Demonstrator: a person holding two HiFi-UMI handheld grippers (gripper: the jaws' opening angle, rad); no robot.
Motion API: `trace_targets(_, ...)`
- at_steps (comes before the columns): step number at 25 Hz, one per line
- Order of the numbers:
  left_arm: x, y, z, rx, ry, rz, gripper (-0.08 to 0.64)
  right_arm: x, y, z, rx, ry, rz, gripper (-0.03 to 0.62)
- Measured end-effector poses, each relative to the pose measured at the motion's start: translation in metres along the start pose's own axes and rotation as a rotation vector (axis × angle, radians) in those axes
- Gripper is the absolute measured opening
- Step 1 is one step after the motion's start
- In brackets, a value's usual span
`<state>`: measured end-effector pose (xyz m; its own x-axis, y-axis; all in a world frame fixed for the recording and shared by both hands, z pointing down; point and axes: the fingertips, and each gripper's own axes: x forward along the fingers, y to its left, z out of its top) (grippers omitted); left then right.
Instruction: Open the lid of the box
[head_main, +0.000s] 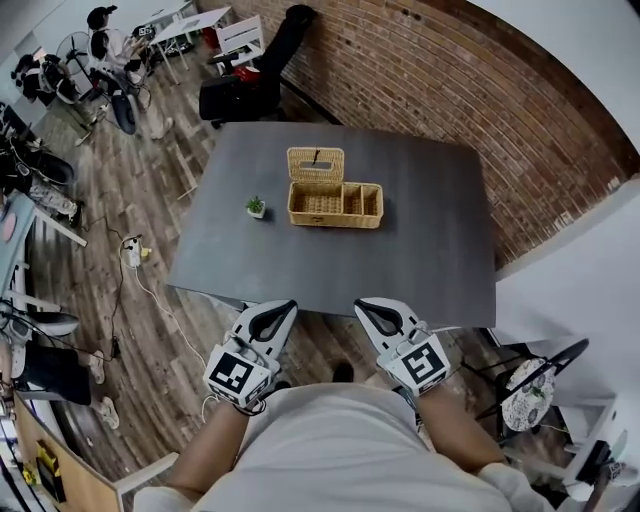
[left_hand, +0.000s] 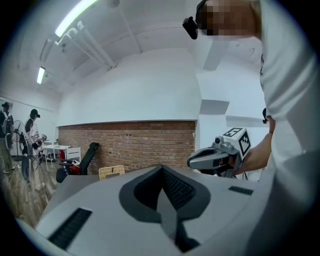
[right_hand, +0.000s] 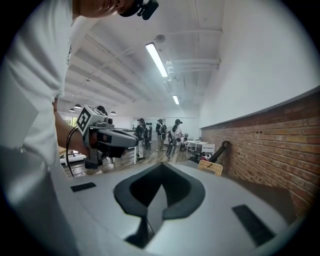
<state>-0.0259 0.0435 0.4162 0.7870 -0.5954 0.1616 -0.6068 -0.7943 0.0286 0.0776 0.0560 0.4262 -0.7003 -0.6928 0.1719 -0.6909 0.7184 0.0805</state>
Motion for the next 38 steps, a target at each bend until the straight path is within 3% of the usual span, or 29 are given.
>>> trace_targets(5,-0.029,0.001,-0.002,0.009,0.005,-0.047,0.012,0.004,0.03,0.01,0.005,-0.007,-0.035,0.005)
trace_targets(20,-0.143,0.031,-0.007,0.022,-0.03,-0.087,0.012,0.03,0.127,0.033,-0.008,-0.011,-0.124,0.006)
trace_targets(38,-0.206,0.029,-0.016,0.033,-0.064,-0.153,0.012,0.016,0.206,0.035,-0.032,0.002,-0.2,0.006)
